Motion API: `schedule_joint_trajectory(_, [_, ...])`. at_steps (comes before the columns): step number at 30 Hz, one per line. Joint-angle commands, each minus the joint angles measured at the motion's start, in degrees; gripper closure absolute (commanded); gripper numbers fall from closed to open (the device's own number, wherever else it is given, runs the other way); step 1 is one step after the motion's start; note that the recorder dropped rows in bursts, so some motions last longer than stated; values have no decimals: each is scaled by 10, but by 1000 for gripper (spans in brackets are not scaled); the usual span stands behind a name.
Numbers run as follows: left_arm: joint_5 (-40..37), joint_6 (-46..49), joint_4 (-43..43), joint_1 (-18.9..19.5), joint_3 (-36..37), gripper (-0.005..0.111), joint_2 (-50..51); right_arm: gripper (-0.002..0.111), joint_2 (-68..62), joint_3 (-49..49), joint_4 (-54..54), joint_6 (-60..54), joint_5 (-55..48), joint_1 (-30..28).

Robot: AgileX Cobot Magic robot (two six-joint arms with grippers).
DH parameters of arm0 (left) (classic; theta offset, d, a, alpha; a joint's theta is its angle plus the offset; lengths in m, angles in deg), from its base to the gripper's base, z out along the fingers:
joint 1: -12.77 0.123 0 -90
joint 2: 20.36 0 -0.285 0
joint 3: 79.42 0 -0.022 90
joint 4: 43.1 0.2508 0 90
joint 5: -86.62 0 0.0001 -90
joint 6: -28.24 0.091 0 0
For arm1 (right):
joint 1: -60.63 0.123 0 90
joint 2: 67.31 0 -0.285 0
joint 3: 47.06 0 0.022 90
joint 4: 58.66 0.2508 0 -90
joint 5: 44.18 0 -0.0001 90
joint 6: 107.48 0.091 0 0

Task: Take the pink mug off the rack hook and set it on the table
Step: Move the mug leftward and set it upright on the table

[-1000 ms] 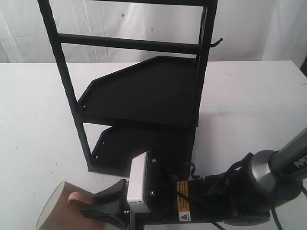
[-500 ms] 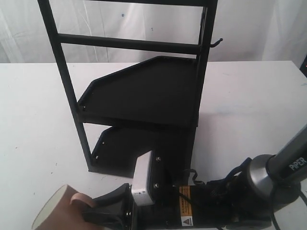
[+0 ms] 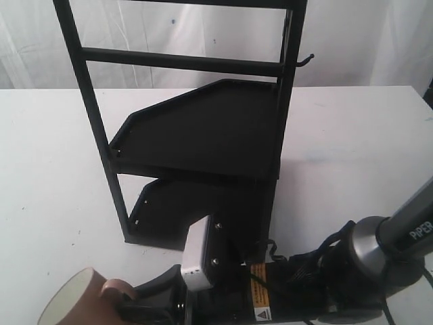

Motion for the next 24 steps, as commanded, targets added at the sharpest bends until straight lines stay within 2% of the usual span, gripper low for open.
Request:
schedule_joint_trajectory(1, [2, -1, -2, 0, 2, 107, 3, 108, 11, 22, -1, -11, -46, 1])
schedule_joint_trajectory(9, [2, -1, -2, 0, 2, 107, 3, 108, 14, 78, 3, -21, -93, 1])
schedule_joint_trajectory(12, [2, -1, -2, 0, 2, 107, 3, 108, 14, 113, 4, -26, -162, 1])
schedule_joint_trajectory(14, [2, -1, -2, 0, 2, 107, 3, 108, 14, 125, -2, -25, -163, 0])
schedule_joint_trajectory(20, [2, -1, -2, 0, 2, 107, 3, 108, 14, 121, -36, 11, -215, 0])
schedule_joint_trajectory(24, [2, -1, -2, 0, 2, 107, 3, 108, 14, 121, -11, -73, -220, -1])
